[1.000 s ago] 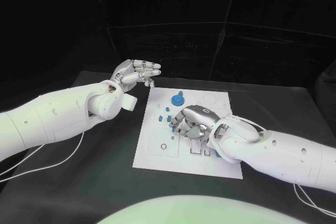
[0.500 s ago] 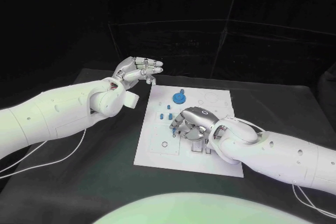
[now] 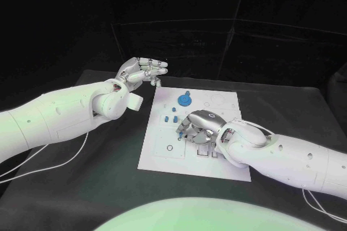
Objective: Assemble the parts on the task board
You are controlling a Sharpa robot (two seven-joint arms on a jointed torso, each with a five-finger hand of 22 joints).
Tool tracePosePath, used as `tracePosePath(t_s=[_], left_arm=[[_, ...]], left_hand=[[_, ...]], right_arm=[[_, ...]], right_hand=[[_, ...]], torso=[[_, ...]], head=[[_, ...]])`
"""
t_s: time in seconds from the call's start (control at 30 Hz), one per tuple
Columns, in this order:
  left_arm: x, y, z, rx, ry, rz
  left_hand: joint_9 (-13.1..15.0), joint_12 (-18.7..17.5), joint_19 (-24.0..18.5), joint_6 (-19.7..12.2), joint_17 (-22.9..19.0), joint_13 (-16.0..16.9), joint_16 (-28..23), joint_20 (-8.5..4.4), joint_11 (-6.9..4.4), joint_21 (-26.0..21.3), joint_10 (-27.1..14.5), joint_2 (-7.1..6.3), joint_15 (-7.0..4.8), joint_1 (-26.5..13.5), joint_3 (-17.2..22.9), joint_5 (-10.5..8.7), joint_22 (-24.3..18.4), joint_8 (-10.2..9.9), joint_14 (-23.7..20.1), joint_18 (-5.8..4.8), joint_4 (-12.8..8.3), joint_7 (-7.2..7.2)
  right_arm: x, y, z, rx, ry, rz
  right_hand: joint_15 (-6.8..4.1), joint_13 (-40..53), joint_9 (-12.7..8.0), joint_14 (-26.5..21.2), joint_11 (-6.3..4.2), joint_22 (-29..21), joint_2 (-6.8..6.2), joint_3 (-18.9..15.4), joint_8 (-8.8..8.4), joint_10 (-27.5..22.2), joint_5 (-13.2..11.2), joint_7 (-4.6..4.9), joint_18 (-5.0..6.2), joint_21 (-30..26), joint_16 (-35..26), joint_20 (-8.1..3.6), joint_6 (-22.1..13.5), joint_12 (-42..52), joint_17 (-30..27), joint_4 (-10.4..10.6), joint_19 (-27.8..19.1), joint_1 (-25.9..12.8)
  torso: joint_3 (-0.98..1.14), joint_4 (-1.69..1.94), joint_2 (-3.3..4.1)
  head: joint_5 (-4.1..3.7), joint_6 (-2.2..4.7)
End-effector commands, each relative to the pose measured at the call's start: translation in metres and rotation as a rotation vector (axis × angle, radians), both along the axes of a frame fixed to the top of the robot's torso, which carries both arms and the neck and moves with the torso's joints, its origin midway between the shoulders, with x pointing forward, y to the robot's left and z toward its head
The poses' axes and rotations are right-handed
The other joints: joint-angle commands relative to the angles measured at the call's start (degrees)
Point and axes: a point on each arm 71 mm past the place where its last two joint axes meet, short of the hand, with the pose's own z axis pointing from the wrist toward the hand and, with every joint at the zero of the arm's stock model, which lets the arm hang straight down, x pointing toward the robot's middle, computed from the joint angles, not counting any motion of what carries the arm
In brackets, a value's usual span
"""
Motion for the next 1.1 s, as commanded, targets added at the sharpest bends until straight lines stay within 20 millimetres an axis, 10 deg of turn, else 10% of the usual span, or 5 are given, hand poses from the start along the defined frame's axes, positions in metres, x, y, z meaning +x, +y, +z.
tracePosePath(t_s=[0.03,1.1], left_arm=[[0.0002,-0.0005,0.0024,-0.014,-0.016,-0.003],[0.0006,-0.0006,0.0021,-0.013,-0.014,-0.003]], left_hand=[[-0.06,0.2,-0.31,0.13,-0.06,-0.03,-0.19,-0.02,0.18,-0.36,-0.38,0.02,-0.09,0.51,-0.08,0.31,-0.09,0.39,-0.34,0.39,-0.33,0.22],[-0.06,0.2,-0.31,0.13,-0.06,-0.03,-0.19,-0.02,0.18,-0.36,-0.38,0.02,-0.09,0.51,-0.08,0.31,-0.09,0.39,-0.34,0.39,-0.33,0.22]], right_arm=[[-0.0007,0.0017,-0.0004,-0.01,0.003,0.012],[-0.0013,0.0056,-0.0103,-0.026,0.019,0.016]], right_hand=[[-0.16,-0.01,-0.03,2.02,0.28,0.03,0.03,-0.28,-0.18,-0.12,-0.22,0.14,0.02,0.28,0.22,0.04,-0.04,-0.28,0.03,-0.1,0.5,-0.64],[-0.16,-0.01,-0.03,2.02,0.27,-0.03,0.03,-0.31,-0.17,-0.13,-0.25,0.12,0.03,0.25,0.24,0.04,-0.05,-0.29,0.06,-0.13,0.47,-0.67]], torso=[[-0.01,0.03,0.01],[0.01,0.0,0.0]], head=[[0.05,-0.06],[0.12,-0.47]])
